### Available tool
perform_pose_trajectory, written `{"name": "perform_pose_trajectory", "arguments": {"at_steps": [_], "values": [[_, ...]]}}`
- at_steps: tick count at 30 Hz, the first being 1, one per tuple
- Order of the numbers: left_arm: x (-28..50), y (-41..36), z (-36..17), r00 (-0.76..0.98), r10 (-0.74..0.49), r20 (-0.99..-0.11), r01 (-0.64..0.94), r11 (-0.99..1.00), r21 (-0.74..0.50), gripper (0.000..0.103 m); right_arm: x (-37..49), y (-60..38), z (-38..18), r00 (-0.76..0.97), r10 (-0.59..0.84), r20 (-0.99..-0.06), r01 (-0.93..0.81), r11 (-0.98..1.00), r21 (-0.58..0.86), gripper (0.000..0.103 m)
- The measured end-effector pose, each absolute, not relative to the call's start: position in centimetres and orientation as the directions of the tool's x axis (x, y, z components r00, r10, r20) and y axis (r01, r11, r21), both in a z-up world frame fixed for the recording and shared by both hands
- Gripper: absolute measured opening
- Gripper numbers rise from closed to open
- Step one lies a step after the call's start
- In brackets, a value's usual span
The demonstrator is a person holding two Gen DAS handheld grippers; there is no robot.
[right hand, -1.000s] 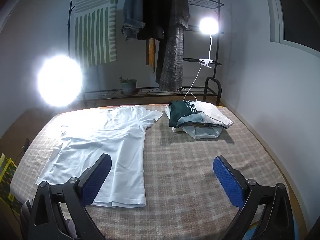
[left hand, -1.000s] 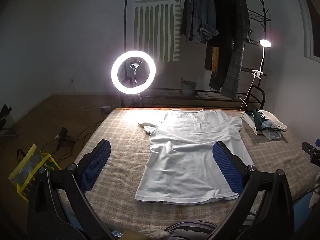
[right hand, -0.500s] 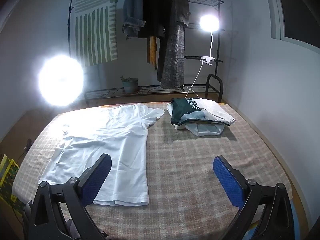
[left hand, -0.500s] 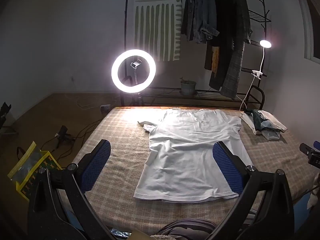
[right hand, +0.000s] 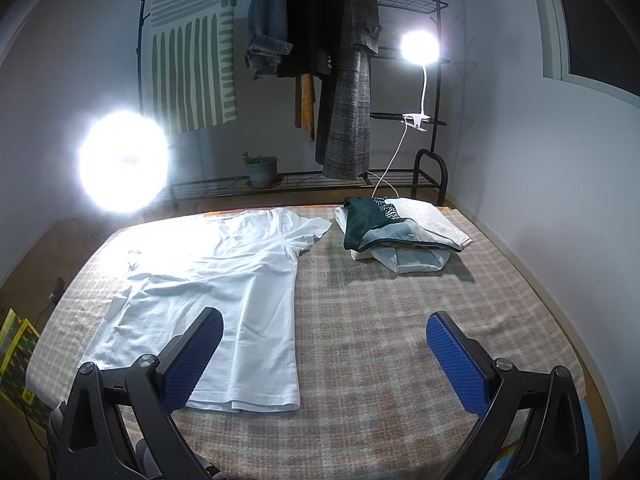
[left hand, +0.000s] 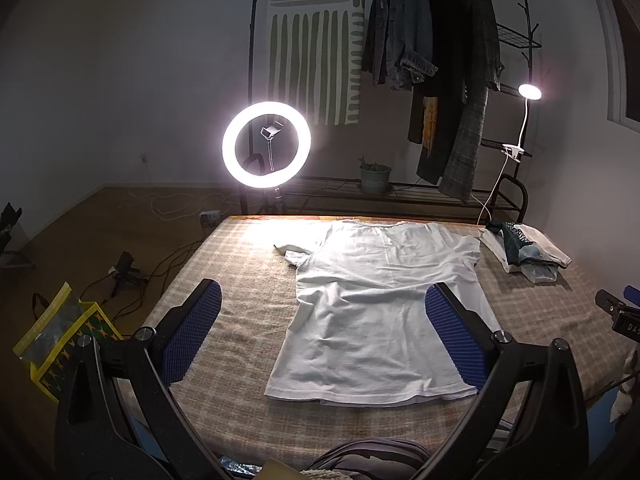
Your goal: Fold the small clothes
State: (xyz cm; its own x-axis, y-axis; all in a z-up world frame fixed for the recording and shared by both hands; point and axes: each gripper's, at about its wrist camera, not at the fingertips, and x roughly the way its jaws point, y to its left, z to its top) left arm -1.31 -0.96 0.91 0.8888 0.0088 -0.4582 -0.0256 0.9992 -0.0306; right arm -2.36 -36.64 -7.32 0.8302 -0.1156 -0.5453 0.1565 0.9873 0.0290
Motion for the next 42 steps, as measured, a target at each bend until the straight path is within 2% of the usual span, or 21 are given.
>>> {"name": "perform_pose_trajectory", "arguments": {"at_steps": [42], "values": [[-0.80, -1.36, 1.00, 0.887, 0.006, -0.462, -0.023, 0.999, -0.033, 0.103, -2.12, -36.64, -7.58, 0.825, -0.111, -0.554, 0.159, 0.986, 0.040, 0.103]]}}
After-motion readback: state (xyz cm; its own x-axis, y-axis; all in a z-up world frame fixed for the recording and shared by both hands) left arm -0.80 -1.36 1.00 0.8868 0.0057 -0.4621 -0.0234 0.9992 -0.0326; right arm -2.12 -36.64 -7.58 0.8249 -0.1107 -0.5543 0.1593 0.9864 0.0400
